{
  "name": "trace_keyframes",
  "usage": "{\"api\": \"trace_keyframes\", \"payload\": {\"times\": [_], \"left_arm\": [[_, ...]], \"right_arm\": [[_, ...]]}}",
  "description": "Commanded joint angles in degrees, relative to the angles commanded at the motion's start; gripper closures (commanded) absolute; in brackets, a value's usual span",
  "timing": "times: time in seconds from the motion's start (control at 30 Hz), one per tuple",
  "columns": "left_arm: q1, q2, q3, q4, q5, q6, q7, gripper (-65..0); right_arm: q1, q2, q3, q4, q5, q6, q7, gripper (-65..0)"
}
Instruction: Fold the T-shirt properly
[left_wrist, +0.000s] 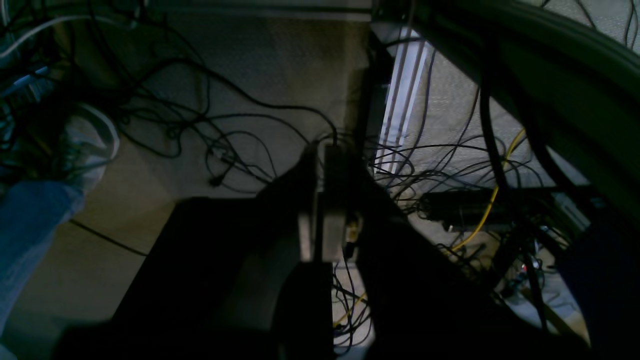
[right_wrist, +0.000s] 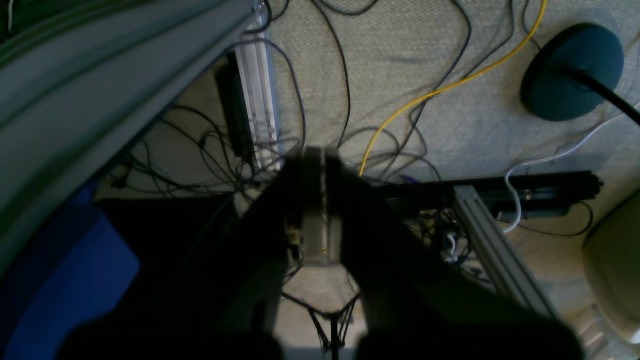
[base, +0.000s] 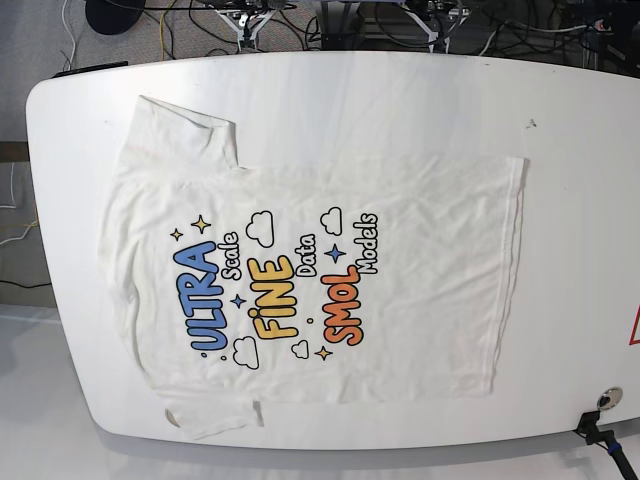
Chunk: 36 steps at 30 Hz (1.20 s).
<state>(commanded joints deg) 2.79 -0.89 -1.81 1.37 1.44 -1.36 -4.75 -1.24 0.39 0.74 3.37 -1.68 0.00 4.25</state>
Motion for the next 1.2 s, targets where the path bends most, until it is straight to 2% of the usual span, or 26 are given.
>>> {"api": "trace_keyframes", "payload": {"times": [0.73, 0.87, 0.9, 1.2], "left_arm": [[1.22, -0.04, -0.11, 0.15, -0.14, -0.59, -1.11, 0.0], [2.16, -0.14, -0.2, 0.81, -0.19, -0.56, -1.81, 0.0], [1.74, 0.05, -0.11, 0.46, -0.25, -0.22, -1.75, 0.0], [1.36, -0.02, -0.08, 0.42, -0.22, -0.51, -1.41, -0.2]], "right_arm": [[-0.82, 0.01, 0.23, -0.2, 0.03, -0.5, 0.48, 0.0], [-1.35, 0.07, 0.18, -0.27, 0.05, -0.46, 1.0, 0.0], [-0.57, -0.09, 0.09, 0.27, -0.1, 0.31, 0.84, -0.3], [-0.7, 0.11, 0.18, 0.81, 0.0, 0.21, 0.4, -0.3]]}}
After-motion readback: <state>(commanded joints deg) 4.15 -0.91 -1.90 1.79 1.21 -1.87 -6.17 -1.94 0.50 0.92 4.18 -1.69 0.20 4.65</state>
